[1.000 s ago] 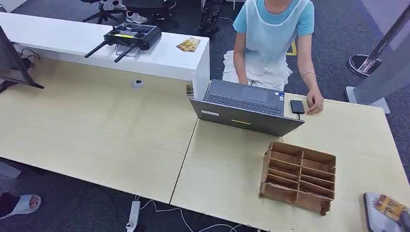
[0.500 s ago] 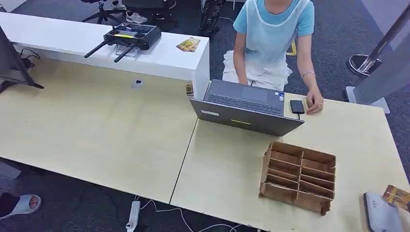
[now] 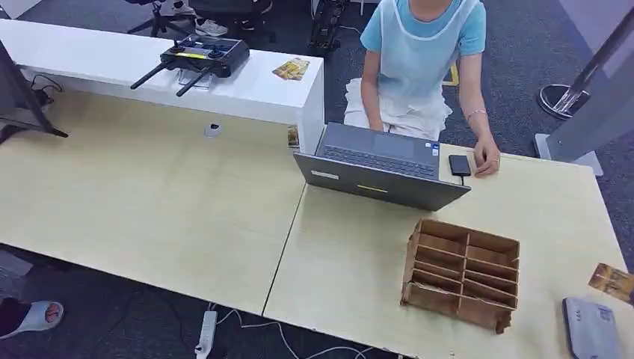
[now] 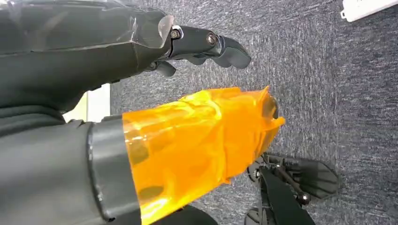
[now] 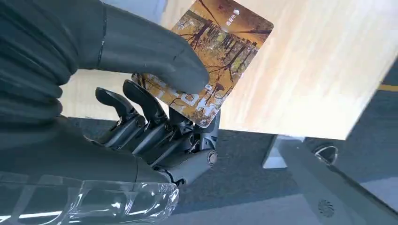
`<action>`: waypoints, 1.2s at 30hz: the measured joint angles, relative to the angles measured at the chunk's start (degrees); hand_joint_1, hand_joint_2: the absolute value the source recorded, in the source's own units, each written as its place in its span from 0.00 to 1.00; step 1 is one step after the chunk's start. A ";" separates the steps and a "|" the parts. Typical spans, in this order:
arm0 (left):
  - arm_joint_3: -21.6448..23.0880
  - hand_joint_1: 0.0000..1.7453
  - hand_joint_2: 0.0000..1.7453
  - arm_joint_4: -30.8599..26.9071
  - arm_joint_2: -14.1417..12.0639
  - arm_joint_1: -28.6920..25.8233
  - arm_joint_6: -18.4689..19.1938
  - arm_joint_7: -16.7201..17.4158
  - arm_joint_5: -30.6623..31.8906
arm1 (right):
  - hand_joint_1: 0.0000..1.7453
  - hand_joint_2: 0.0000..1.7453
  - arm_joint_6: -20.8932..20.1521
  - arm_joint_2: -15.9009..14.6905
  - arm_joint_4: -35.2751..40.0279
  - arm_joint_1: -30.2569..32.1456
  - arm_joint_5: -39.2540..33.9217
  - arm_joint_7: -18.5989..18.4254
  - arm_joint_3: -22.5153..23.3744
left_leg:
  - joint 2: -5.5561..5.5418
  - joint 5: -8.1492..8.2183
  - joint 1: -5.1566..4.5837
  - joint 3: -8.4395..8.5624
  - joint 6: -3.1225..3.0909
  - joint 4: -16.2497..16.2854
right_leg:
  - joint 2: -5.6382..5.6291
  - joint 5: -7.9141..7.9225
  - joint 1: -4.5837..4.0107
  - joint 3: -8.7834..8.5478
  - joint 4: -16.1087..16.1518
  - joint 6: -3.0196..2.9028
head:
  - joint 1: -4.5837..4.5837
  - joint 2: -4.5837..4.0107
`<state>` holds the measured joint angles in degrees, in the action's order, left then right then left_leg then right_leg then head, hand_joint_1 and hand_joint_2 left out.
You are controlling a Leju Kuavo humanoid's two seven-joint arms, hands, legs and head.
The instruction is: Pass the card to the sensor for recognition and then transmit it.
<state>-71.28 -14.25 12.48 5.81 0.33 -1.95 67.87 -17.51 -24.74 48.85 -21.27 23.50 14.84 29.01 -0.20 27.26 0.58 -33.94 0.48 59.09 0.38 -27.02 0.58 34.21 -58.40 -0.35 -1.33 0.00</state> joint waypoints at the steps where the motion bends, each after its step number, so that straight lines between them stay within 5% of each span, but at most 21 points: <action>1: 0.00 0.00 0.00 0.00 0.02 0.00 0.00 -0.02 -0.02 | 1.00 1.00 0.00 0.00 0.74 -0.40 -0.07 0.00 -0.39 | 0.00 0.00 0.00 -0.01 0.00 0.00 | 0.00 0.00 0.00 0.00 -0.01 0.00 | 0.00 -0.02; 10: 0.00 0.00 0.00 0.00 0.31 0.10 -0.35 -0.04 -0.66 | 1.00 1.00 3.52 1.80 10.00 -6.28 4.40 -4.05 -8.07 | 0.05 -0.05 0.01 0.01 0.01 0.00 | -0.04 0.03 -0.01 0.02 -0.06 -0.03 | 0.00 0.00; 17: 0.00 0.00 0.00 0.00 0.57 0.37 -0.55 -0.04 -0.18 | 1.00 1.00 10.97 5.12 17.32 -11.73 17.77 -9.12 -17.45 | 0.02 -0.08 0.02 0.04 0.05 0.00 | -0.04 0.02 -0.02 0.03 -0.10 -0.04 | 0.00 -0.02; 36: 1.27 0.00 0.00 0.00 0.61 0.42 -0.09 0.04 2.56 | 1.00 1.00 16.89 15.56 20.81 -21.76 46.65 -12.98 -33.44 | -0.02 -0.12 0.03 0.03 0.11 -0.01 | -0.01 0.02 -0.03 0.04 -0.16 -0.04 | 0.00 0.00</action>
<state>-70.01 -14.25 13.09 6.24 0.24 -1.90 70.42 -0.62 -9.18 69.66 -43.03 70.15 1.86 -4.43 -0.23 27.14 0.61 -33.91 0.58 59.08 0.37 -26.99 0.55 34.25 -58.55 -0.39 -1.33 0.00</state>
